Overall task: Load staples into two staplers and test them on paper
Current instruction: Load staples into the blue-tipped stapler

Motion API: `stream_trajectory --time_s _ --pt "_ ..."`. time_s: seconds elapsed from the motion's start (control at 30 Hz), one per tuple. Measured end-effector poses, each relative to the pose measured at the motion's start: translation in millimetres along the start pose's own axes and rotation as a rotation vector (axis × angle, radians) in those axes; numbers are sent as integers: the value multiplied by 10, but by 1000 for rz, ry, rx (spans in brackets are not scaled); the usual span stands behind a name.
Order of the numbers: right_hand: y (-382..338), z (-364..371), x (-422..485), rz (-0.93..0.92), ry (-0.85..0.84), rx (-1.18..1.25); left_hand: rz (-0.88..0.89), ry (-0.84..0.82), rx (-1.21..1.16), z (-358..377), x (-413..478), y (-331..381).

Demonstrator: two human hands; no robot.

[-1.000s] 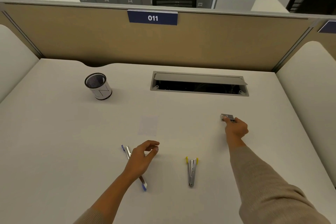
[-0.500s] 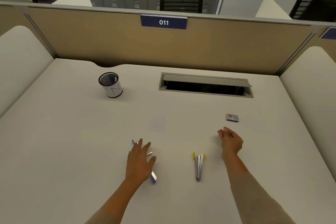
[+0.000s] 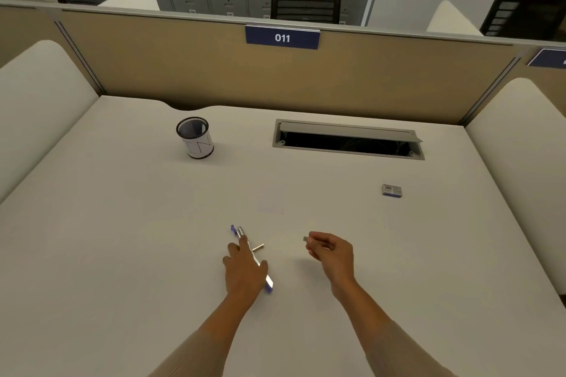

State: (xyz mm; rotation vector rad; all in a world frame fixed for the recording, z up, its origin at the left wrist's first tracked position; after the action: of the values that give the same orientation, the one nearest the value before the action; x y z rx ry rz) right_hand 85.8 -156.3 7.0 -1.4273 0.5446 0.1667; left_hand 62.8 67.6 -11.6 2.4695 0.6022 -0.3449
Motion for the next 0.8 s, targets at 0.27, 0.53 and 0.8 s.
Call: stream_trajectory --time_s 0.27,0.53,0.8 --pt "-21 258 -236 0 -150 -116 17 26 -266 -84 28 -129" --pt "-76 231 -310 -1 -213 -248 -96 -356 -715 119 -54 -188" --pt "-218 204 -484 -62 -234 -224 -206 -722 -1014 187 -419 -39"
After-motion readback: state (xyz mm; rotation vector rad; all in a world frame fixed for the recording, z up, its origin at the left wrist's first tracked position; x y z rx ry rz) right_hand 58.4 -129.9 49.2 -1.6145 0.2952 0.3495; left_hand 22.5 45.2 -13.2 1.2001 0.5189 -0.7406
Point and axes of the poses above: each hand's wrist, its own x-axis towards the middle knuckle, its own z-axis out of the palm, y = z × x, the point moved 8 cm from there along x, towards the middle knuckle, and after that the axes turned 1 degree about z, right-handed, at the moved point
